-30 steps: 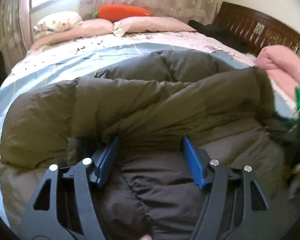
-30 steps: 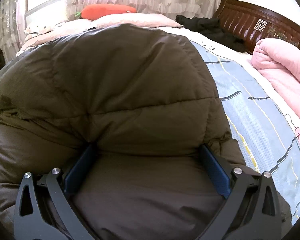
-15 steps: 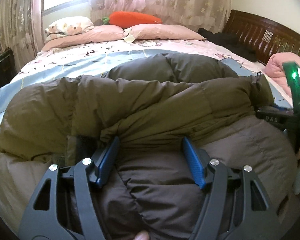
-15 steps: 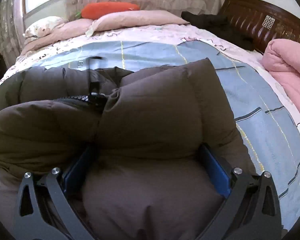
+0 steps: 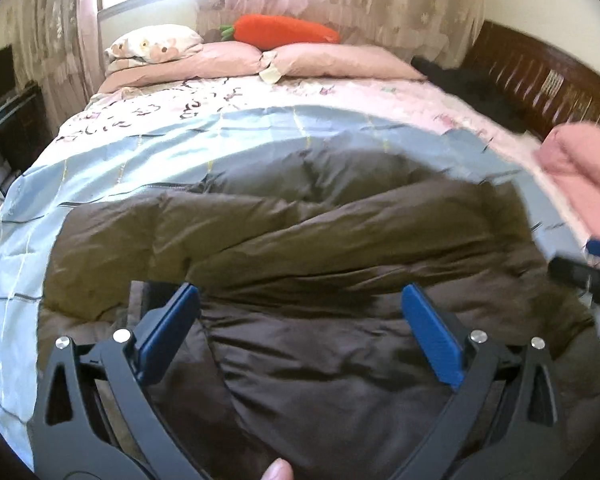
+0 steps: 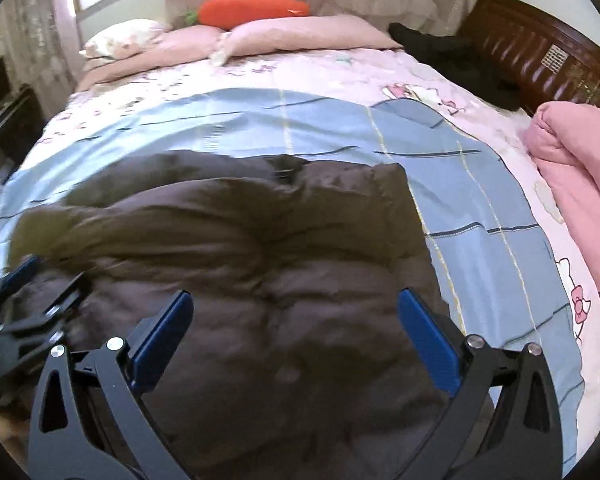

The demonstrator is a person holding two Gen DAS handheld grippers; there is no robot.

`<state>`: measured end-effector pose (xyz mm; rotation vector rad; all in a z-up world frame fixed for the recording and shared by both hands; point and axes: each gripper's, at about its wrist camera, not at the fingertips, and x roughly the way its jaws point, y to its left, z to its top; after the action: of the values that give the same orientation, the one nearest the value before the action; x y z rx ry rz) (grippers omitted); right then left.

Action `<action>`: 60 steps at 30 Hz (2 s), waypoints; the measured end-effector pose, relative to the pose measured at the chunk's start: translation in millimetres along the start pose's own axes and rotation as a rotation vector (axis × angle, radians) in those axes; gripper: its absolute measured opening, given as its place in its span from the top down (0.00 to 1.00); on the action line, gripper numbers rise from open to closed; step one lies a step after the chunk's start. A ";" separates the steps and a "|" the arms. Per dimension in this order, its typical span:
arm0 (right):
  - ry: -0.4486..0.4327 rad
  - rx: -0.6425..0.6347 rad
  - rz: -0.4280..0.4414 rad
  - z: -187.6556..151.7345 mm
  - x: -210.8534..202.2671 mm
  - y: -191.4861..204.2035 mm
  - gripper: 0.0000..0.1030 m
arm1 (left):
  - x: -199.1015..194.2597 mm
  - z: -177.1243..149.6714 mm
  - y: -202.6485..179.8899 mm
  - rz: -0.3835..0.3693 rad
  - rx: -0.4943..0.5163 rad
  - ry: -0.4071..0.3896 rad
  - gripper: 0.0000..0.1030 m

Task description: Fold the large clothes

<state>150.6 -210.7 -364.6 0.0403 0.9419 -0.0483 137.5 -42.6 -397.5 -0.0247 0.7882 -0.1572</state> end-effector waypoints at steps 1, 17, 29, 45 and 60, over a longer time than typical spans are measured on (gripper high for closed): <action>0.005 -0.006 0.010 -1.8 -9.8 3.4 0.01 | -12.0 3.2 -1.4 -0.005 -0.010 -0.008 0.02; -0.023 -0.054 -0.192 -65.3 -120.6 7.0 0.01 | -234.0 -7.1 -4.1 0.784 0.170 -0.216 0.02; 0.499 0.915 0.230 -247.6 -60.1 -136.8 0.03 | -217.8 -235.2 111.9 0.001 -0.776 0.440 0.02; 0.236 1.146 0.339 -258.2 11.0 -142.5 0.06 | -131.0 -264.5 136.7 -0.095 -1.162 0.212 0.09; 0.291 0.989 0.312 -231.3 7.5 -131.5 0.79 | -125.1 -209.9 97.8 0.041 -0.934 0.189 0.88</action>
<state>-39.4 -329.3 -508.4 1.1308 1.1131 -0.2203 -85.0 80.5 -465.4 -0.8861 0.9922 0.2631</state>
